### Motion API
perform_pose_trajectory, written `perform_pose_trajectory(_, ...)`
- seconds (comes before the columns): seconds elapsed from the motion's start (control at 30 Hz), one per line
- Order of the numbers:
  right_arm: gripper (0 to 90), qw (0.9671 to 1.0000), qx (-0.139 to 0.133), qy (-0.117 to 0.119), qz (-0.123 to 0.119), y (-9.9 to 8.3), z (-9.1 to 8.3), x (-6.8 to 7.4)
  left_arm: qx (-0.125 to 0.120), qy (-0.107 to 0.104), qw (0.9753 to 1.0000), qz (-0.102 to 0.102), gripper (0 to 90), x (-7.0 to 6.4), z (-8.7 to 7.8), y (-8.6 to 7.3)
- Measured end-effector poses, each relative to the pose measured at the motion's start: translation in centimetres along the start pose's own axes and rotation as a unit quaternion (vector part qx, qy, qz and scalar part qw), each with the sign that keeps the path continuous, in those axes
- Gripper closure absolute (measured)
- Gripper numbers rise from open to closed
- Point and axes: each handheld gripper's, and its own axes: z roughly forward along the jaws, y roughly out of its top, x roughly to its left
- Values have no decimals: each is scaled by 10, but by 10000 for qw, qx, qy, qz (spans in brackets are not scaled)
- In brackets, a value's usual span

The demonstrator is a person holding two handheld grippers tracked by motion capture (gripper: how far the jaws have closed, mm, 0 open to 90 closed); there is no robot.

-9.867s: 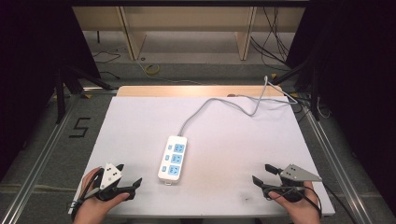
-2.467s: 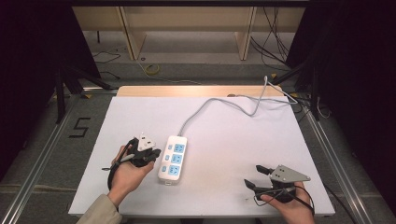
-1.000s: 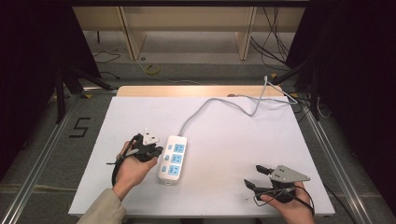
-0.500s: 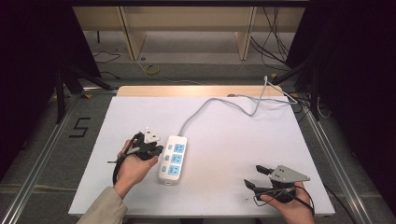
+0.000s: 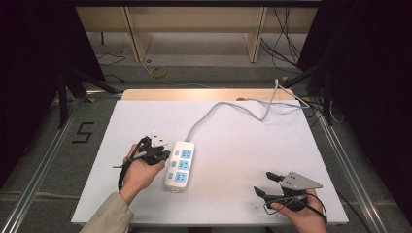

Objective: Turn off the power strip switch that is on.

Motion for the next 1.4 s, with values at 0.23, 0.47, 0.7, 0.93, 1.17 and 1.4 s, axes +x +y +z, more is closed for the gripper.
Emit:
perform_pose_trajectory(0.23, 314, 10000, 1, 1, -1, 0, 0, 0, 45, -13, 10000, 1, 894, 1, 2, 1)
perform_pose_trajectory(0.47, 314, 10000, 5, 0, 5, 0, 0, 0, 66, -3, 10000, -72, 895, 3, 4, 3)
perform_pose_trajectory(0.7, 314, 10000, 5, 2, 7, 0, 0, 0, 102, 19, 9999, -51, 894, 3, 6, 4)
perform_pose_trajectory(0.93, 314, 10000, 3, 1, 1, 0, 0, 0, 141, 13, 9999, -35, 895, 3, 9, 6)
perform_pose_trajectory(1.17, 314, 10000, 0, 3, -4, 0, 0, 0, 150, 8, 9999, -39, 895, 2, 11, 8)
perform_pose_trajectory(1.4, 314, 10000, 3, 8, -4, 0, 0, 0, 173, 13, 9998, -24, 895, 1, 15, 9)
